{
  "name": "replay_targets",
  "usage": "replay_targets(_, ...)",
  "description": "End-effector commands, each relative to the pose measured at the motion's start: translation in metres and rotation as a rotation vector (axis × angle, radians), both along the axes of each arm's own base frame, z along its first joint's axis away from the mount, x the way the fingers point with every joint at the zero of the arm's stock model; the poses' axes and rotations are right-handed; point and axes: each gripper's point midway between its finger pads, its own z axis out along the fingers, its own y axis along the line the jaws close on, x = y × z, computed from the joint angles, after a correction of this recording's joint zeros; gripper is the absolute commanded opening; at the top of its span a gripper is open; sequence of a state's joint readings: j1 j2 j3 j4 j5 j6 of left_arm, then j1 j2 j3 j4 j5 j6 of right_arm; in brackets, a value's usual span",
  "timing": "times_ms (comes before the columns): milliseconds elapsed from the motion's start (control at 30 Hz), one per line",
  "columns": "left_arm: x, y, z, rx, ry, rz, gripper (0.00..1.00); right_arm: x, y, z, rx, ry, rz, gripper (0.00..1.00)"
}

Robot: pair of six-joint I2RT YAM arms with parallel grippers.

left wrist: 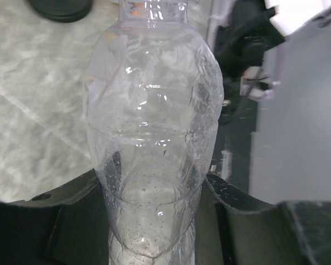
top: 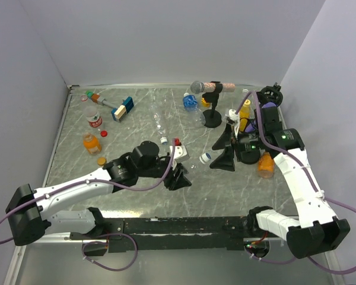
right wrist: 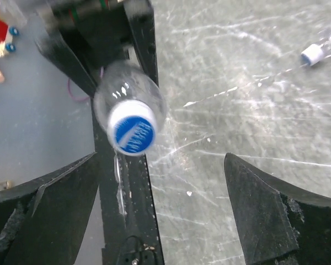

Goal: Unscrew the bottle caps
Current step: Unscrew the bottle cap from the plastic bottle.

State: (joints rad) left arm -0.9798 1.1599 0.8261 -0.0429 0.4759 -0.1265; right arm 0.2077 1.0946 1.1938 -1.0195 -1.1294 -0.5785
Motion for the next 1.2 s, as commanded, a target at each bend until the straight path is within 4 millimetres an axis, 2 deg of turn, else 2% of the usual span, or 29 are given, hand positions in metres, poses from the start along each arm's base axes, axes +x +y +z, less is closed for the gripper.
replay_targets(0, 0.016, 0.003, 0.016, 0.042, -0.164, 0.124, 0.19, -0.006, -0.002, 0.029, 0.034, 0.027, -0.024, 0.99)
replay_targets(133, 0.025, 0.004, 0.009, 0.121, -0.248, 0.234, 0.18, -0.012, 0.001, 0.039, 0.067, 0.138, -0.036, 0.99)
replay_targets(333, 0.04, 0.008, 0.018, 0.156, -0.336, 0.396, 0.18, 0.003, -0.003, 0.02, -0.017, 0.336, -0.157, 0.99)
replay_targets(533, 0.037, 0.0, 0.019, 0.15, -0.353, 0.406, 0.17, 0.006, 0.004, 0.019, 0.013, 0.447, -0.133, 0.96)
replay_targets(733, 0.035, -0.008, 0.015, 0.169, -0.354, 0.394, 0.17, 0.01, 0.007, 0.023, 0.032, 0.479, -0.117, 0.8)
replay_targets(933, 0.037, -0.01, 0.015, 0.172, -0.357, 0.401, 0.17, 0.011, 0.008, 0.016, 0.025, 0.505, -0.108, 0.63)
replay_targets(1167, 0.033, -0.012, 0.011, 0.176, -0.347, 0.377, 0.17, 0.011, 0.008, 0.015, 0.023, 0.491, -0.092, 0.32)
